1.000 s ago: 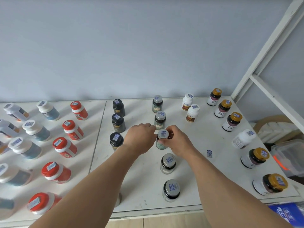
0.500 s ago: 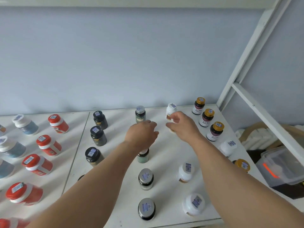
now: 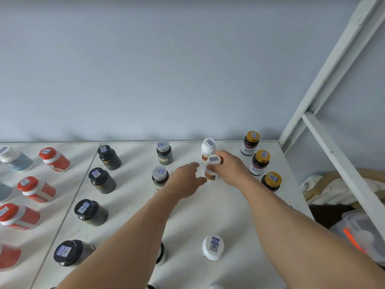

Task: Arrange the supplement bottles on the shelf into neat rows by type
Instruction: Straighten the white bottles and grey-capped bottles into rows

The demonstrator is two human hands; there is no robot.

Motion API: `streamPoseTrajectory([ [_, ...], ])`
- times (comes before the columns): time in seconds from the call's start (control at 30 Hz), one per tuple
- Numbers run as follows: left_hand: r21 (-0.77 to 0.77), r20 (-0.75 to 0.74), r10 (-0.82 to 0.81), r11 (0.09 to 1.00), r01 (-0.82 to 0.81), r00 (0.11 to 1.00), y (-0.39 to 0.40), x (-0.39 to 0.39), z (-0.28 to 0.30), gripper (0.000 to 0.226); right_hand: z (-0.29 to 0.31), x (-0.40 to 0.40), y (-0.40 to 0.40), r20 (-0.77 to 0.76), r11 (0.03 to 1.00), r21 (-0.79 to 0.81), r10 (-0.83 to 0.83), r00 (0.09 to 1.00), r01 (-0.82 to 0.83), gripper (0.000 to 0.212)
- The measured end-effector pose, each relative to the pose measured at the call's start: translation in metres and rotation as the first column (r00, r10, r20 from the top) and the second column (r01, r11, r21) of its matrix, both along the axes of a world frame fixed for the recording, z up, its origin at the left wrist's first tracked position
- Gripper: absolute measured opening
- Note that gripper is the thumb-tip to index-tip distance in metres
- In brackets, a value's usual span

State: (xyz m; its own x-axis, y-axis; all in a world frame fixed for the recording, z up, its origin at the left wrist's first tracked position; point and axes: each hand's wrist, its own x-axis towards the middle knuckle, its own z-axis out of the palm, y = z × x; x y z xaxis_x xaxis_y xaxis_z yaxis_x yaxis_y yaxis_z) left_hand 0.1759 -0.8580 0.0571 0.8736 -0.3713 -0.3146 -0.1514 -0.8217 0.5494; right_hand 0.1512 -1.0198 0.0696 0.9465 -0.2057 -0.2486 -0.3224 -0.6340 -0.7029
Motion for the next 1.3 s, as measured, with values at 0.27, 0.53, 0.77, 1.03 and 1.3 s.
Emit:
streamPoseTrajectory([
  [0.27,-0.382,-0.293,-0.008,0.918,-0.11,0.956,-0.002,0.01,0.007,0.03,0.03,0.011,-0.004,-0.006,0.972,0.231,0.031,1.0,-0.029,0.029],
  [0.53,-0.523,-0.492,-0.08,0.823,-0.221,0.867,0.006,0.023,0.005,0.027,0.036,0.02,0.0,0.006,0.97,0.245,0.001,1.0,-0.003,0.031],
  [0.77,-0.531,-0.519,-0.111,0.819,-0.218,0.847,0.007,0.029,0.006,0.029,0.034,0.024,-0.003,0.005,0.968,0.253,-0.002,1.0,0.001,0.025],
  [1.03,0.238,0.117,-0.293,0.936,0.26,0.949,0.005,0.032,0.013,0.053,0.016,0.011,-0.002,-0.023,0.969,0.24,0.059,0.998,-0.051,0.03],
  [1.3,0.369,0.21,-0.378,0.885,0.285,0.901,0.01,0.027,0.009,0.045,-0.015,-0.002,0.003,-0.112,0.95,0.31,0.079,0.991,-0.041,0.054],
])
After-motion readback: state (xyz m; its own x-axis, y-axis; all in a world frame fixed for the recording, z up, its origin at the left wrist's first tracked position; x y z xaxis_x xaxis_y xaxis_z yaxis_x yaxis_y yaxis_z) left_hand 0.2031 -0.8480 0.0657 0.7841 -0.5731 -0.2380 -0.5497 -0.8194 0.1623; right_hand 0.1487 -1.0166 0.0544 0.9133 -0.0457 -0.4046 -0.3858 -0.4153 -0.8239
